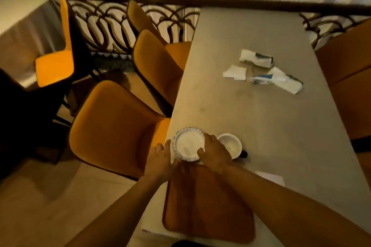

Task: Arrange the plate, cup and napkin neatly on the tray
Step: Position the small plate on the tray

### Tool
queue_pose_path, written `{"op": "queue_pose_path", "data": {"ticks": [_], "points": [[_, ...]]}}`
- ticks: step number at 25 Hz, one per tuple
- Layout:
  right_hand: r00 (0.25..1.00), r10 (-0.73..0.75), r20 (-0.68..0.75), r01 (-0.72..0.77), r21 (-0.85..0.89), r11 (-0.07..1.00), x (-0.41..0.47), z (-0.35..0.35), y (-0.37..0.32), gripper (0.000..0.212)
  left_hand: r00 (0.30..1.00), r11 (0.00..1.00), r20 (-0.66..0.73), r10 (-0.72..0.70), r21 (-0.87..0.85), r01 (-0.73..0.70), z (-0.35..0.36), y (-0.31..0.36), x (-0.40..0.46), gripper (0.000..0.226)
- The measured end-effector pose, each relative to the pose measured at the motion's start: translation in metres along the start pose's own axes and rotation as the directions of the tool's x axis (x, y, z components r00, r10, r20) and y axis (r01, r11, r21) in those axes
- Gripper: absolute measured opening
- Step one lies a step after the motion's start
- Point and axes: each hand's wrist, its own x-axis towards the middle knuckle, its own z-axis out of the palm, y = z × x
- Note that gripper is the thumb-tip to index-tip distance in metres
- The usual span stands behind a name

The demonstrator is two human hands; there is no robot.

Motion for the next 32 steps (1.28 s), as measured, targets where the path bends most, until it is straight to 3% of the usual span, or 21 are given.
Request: {"op": "queue_pose_path", "data": {"ticks": [5, 8, 13, 19, 22, 27, 32], "points": [[0.978, 0.189, 0.084, -0.186, -0.041, 0.982, 0.031, 0.045, 0.004, 0.078, 0.983, 0.97, 0.175, -0.052, -0.224, 0.091, 0.024, -0.028, 0.035, 0.063], [0.954, 0.28, 0.104, -0.275, -0.059, 0.96, 0.05, 0.064, 0.01, 0.091, 0.987, 0.931, 0.158, -0.004, -0.359, 0.061, 0.029, -0.026, 0.057, 0.057], [0.922, 0.38, 0.071, -0.379, -0.031, 0.925, 0.067, 0.076, 0.014, 0.081, 0.976, 0.86, 0.208, -0.057, -0.486, 0.154, 0.036, -0.022, 0.085, 0.042], [0.928, 0.371, 0.018, -0.37, -0.036, 0.928, 0.07, 0.079, 0.014, 0.085, 0.973, 0.79, 0.186, -0.137, -0.572, 0.221, 0.037, -0.018, 0.093, 0.028], [0.942, 0.332, -0.057, -0.322, 0.133, 0.937, 0.063, 0.075, 0.012, 0.082, 0.968, 0.786, 0.157, -0.194, -0.566, 0.249, 0.03, -0.024, 0.09, 0.023], [0.956, 0.263, -0.132, -0.181, 0.44, 0.88, 0.02, 0.073, 0.02, 0.066, 0.976, 0.809, 0.156, -0.15, -0.548, 0.211, 0.018, -0.042, 0.054, 0.02], [0.962, 0.267, -0.054, -0.21, 0.476, 0.854, -0.039, 0.091, 0.036, 0.059, 0.961, 0.851, 0.25, -0.121, -0.472, 0.231, 0.032, -0.046, -0.007, 0.018]]}}
